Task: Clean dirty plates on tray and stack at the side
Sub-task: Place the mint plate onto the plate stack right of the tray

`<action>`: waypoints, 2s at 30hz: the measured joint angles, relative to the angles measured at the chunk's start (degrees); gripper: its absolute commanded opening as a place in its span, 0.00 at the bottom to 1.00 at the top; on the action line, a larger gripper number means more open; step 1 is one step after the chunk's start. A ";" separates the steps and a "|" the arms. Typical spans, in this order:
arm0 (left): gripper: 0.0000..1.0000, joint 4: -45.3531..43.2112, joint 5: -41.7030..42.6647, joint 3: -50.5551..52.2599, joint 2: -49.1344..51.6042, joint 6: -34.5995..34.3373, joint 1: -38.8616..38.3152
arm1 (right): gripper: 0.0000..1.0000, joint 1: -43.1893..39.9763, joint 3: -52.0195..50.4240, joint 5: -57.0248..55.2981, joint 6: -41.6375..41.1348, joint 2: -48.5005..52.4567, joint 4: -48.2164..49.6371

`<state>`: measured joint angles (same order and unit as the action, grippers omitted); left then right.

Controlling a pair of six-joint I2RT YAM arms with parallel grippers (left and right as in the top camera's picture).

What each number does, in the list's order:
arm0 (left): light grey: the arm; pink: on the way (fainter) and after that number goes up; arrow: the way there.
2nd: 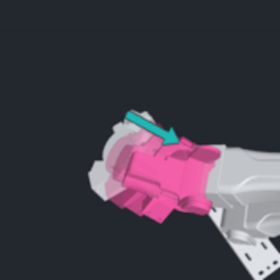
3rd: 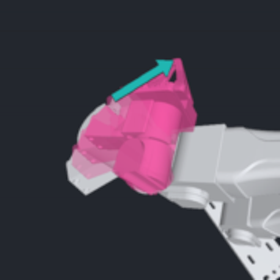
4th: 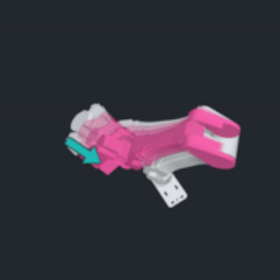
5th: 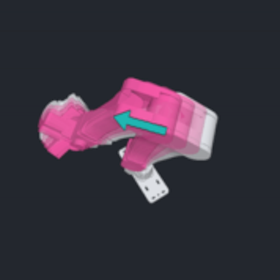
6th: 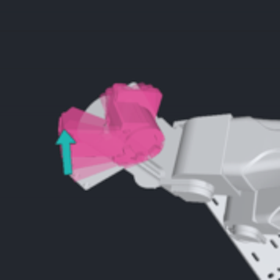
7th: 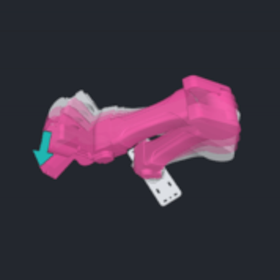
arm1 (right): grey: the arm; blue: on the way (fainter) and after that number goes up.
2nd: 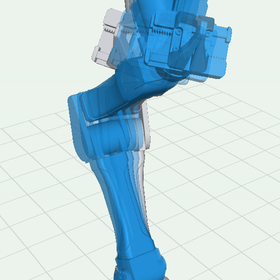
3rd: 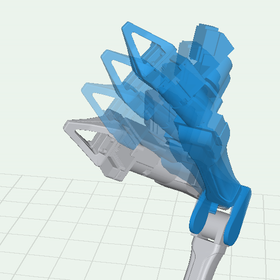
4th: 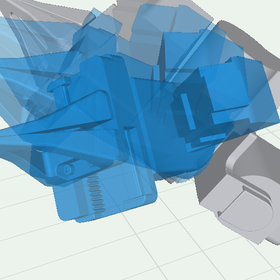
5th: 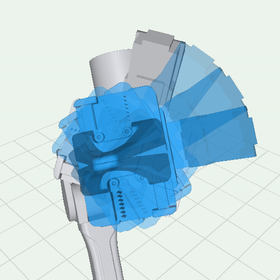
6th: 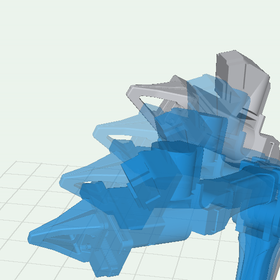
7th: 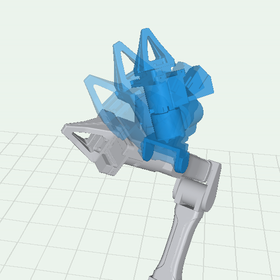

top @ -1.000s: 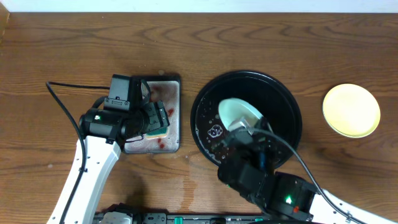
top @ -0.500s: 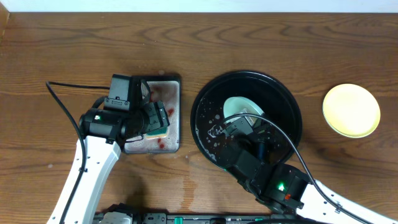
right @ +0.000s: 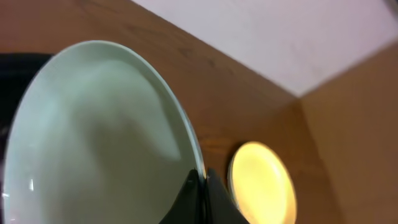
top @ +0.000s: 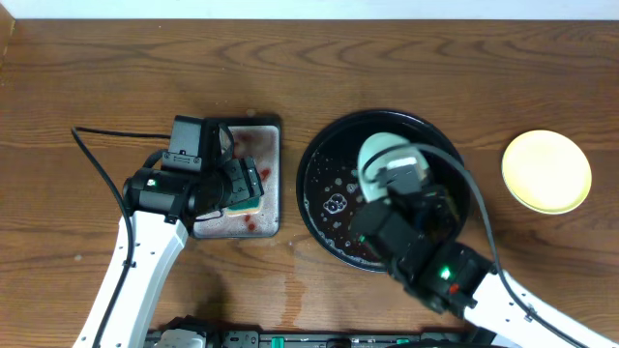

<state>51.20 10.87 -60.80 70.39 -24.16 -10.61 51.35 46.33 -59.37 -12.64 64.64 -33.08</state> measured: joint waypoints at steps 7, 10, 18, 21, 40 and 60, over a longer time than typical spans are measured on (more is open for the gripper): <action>0.83 0.00 -0.02 0.00 0.00 0.00 0.00 | 0.01 -16.74 0.00 17.09 -3.74 0.20 0.42; 0.83 0.02 0.00 0.00 0.00 0.02 0.00 | 0.01 -27.56 0.00 26.67 -4.35 0.28 1.38; 0.83 0.04 0.00 0.00 0.00 0.00 0.02 | 0.01 -66.77 0.02 57.18 -5.88 2.84 6.86; 0.83 -0.02 0.00 0.00 0.00 0.00 0.02 | 0.01 -77.46 0.02 63.25 -8.76 6.88 10.36; 0.83 -0.02 0.39 0.00 0.00 0.02 0.02 | 0.47 -88.46 0.55 89.18 -10.58 18.45 25.27; 0.83 0.00 0.42 0.00 0.00 0.00 0.00 | 0.99 -39.54 2.25 97.81 -1.07 -18.53 -2.80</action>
<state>51.20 11.29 -60.80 70.39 -24.16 -10.61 11.81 48.58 38.44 -13.72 46.11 -35.88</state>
